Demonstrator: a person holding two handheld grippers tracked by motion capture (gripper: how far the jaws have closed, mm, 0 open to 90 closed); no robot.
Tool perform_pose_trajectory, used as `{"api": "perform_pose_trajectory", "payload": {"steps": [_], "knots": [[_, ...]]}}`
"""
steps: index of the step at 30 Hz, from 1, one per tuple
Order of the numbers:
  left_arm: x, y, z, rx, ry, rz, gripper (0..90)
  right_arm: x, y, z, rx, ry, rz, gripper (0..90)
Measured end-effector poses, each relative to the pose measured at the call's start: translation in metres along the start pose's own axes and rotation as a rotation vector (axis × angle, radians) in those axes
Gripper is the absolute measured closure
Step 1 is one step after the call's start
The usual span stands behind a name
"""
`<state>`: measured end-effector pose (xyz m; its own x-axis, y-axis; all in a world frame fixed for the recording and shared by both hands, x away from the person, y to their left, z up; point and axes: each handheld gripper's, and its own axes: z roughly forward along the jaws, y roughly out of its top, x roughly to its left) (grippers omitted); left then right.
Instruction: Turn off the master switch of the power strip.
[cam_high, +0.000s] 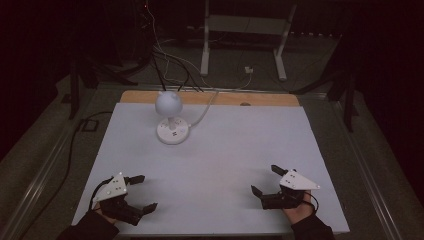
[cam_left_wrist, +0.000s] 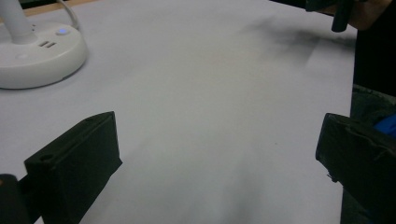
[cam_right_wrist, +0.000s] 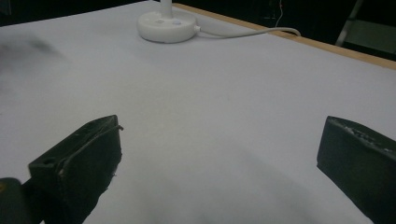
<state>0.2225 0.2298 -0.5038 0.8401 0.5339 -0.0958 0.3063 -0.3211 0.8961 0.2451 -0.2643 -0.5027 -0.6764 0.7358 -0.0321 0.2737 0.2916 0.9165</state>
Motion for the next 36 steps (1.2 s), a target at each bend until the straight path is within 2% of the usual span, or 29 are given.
{"api": "perform_pose_trajectory", "payload": {"steps": [3,10,14,18,24,33,36], "knots": [[-0.0003,-0.0001,0.0005,0.014,0.004,0.008,0.3,0.0,0.0001,-0.0006,0.0,0.003,0.003,0.0],[-0.0008,0.0005,0.0025,0.018,-0.015,0.008,0.3,0.0001,-0.0002,-0.0002,0.006,0.0,0.003,0.0],[-0.0012,0.0004,0.0023,0.02,-0.01,0.01,0.3,0.0005,-0.0004,-0.0001,0.007,-0.002,0.003,0.0],[-0.0015,0.0014,0.0005,-0.002,0.003,0.006,0.3,0.0009,0.0007,-0.0018,-0.003,-0.012,-0.003,0.0],[-0.0023,0.0016,0.0018,0.012,0.012,0.012,0.3,0.0017,0.0,-0.0007,0.007,-0.01,-0.008,0.0],[-0.0056,0.0038,0.0043,0.028,-0.015,0.024,0.3,0.0037,0.0006,-0.0003,0.006,-0.003,-0.011,0.0],[-0.0074,0.0049,0.0061,0.05,-0.029,0.034,0.3,0.0044,0.0009,-0.0006,0.006,-0.003,-0.013,0.0]]}}
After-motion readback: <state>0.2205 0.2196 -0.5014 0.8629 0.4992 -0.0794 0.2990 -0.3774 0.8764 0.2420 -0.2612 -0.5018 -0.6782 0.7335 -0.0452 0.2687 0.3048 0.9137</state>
